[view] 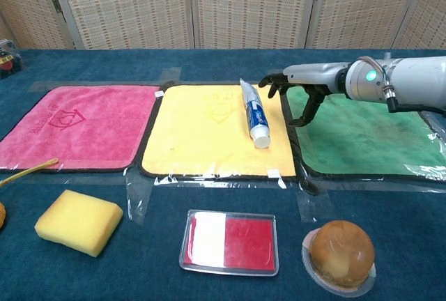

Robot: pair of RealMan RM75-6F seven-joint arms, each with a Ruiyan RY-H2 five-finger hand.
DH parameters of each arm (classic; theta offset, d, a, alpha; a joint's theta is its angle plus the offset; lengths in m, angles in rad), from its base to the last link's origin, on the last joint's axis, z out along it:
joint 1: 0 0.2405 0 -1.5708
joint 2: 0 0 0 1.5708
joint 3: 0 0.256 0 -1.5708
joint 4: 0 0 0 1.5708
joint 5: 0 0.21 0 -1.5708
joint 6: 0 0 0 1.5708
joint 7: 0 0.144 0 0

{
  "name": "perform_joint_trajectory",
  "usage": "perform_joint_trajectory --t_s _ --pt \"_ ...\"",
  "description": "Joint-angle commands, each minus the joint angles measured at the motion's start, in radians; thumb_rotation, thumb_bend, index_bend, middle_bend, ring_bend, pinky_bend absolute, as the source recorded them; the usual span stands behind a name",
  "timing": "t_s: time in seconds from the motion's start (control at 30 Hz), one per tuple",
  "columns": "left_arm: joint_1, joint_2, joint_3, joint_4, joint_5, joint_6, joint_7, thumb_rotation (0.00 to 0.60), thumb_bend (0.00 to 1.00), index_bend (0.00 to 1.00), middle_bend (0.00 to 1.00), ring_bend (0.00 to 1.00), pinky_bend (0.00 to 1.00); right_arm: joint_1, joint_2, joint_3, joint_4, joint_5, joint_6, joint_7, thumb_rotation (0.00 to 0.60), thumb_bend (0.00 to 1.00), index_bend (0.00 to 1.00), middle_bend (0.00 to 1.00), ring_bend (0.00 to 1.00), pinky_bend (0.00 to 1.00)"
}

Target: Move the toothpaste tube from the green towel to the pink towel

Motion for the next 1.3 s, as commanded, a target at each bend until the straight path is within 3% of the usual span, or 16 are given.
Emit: perform_joint_trajectory --t_s 0.03,0.13,0.23,0.6,0.9,1.3 --pt "0.000 0.000 0.000 0.002 0.000 0.000 -0.003 0.600 0.38 0.20 0.20 0.15 0.01 0.004 -0.002 -0.006 0.005 0.010 0.002 -0.036 0.600 0.38 0.15 0.18 0.13 0.08" --pt "0.003 -0.001 0.000 0.007 -0.002 0.002 -0.008 0.600 0.38 0.21 0.20 0.15 0.01 0.005 -0.001 -0.009 0.007 0.022 0.009 -0.069 0.600 0.38 0.25 0.17 0.13 0.08" --pt "0.004 -0.002 0.002 0.012 -0.002 0.002 -0.013 0.600 0.38 0.21 0.20 0.15 0.01 0.005 0.000 -0.008 0.004 0.040 0.008 -0.092 0.600 0.38 0.27 0.16 0.12 0.08" --pt "0.007 -0.005 0.003 0.023 -0.002 0.003 -0.025 0.600 0.38 0.22 0.20 0.15 0.01 0.023 -0.041 -0.015 0.056 0.089 -0.009 -0.175 0.600 0.38 0.27 0.15 0.12 0.08" --pt "0.012 -0.008 0.003 0.034 -0.006 0.008 -0.035 0.600 0.38 0.22 0.20 0.15 0.01 0.048 -0.092 -0.005 0.116 0.124 -0.031 -0.211 0.600 0.38 0.20 0.13 0.14 0.08" --pt "0.019 -0.006 0.003 0.038 -0.014 0.010 -0.042 0.600 0.38 0.22 0.20 0.15 0.01 0.103 -0.139 0.018 0.085 0.100 -0.033 -0.231 0.600 0.38 0.18 0.13 0.14 0.08"
